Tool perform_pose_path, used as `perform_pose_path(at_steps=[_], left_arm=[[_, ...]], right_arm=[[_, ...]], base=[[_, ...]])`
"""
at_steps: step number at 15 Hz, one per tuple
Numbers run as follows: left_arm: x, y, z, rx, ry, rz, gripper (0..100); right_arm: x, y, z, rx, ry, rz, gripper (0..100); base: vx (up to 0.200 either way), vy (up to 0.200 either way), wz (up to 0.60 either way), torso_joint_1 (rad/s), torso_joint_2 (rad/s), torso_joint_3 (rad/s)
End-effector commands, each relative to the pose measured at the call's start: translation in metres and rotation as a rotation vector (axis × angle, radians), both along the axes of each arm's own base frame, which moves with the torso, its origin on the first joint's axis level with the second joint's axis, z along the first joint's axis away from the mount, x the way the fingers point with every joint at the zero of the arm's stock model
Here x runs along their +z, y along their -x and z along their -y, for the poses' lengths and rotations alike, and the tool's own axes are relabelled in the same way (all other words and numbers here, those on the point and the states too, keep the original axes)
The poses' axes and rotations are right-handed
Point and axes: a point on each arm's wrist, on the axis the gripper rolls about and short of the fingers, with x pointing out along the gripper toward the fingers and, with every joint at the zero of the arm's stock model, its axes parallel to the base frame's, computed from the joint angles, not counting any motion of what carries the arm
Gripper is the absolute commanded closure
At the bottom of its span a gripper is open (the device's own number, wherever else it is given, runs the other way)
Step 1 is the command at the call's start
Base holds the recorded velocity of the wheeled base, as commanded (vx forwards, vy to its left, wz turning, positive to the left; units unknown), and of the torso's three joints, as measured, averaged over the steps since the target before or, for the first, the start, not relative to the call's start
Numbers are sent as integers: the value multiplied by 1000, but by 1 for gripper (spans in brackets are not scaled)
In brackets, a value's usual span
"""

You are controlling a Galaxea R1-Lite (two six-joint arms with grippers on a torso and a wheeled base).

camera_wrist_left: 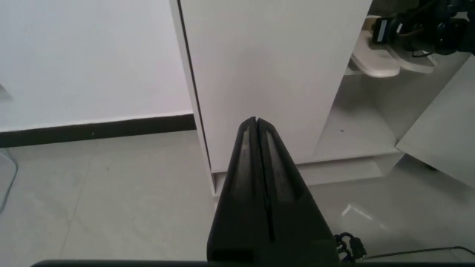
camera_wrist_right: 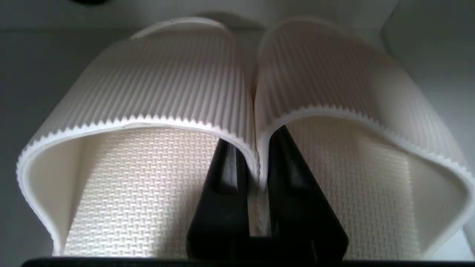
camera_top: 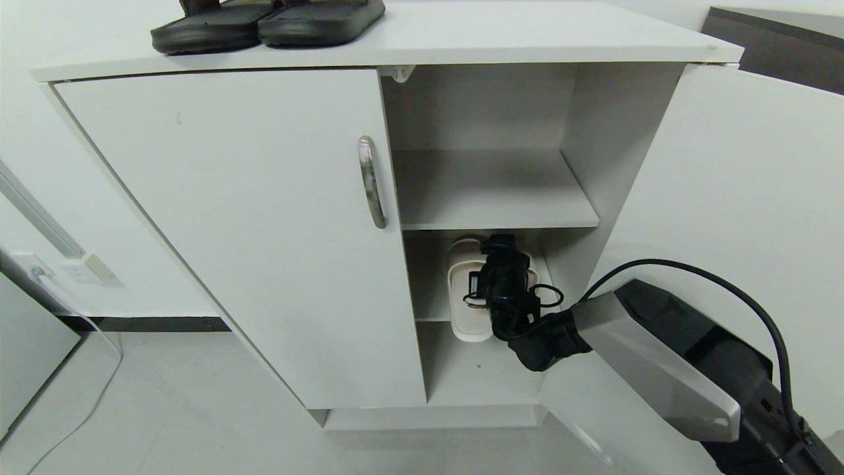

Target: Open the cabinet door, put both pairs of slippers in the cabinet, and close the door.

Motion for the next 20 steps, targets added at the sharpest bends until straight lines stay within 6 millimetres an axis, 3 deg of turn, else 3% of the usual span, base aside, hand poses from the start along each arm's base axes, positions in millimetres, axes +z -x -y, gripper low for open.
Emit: perform_pose_path(at_steps=[1,11,12,16,20], left_arm=[[0,0,0,0,0,-1,100],[0,0,0,1,0,-3,100],[0,0,0,0,0,-1,100],[0,0,0,0,0,-1,100],[0,0,0,1,0,-1,100]], right_arm=[[-9,-4,2,-7,9,-12,100],[-20,-5,1,-7,18,-26,100],[-20,-5,1,-7,19,-28,0],[-18,-1,2,-9,22,-34,0],[-2,28,6,14,17,-31,0]], base=[[0,0,0,0,0,0],[0,0,0,0,0,0],[0,0,0,0,0,0],[0,0,0,0,0,0],[0,0,0,0,0,0]])
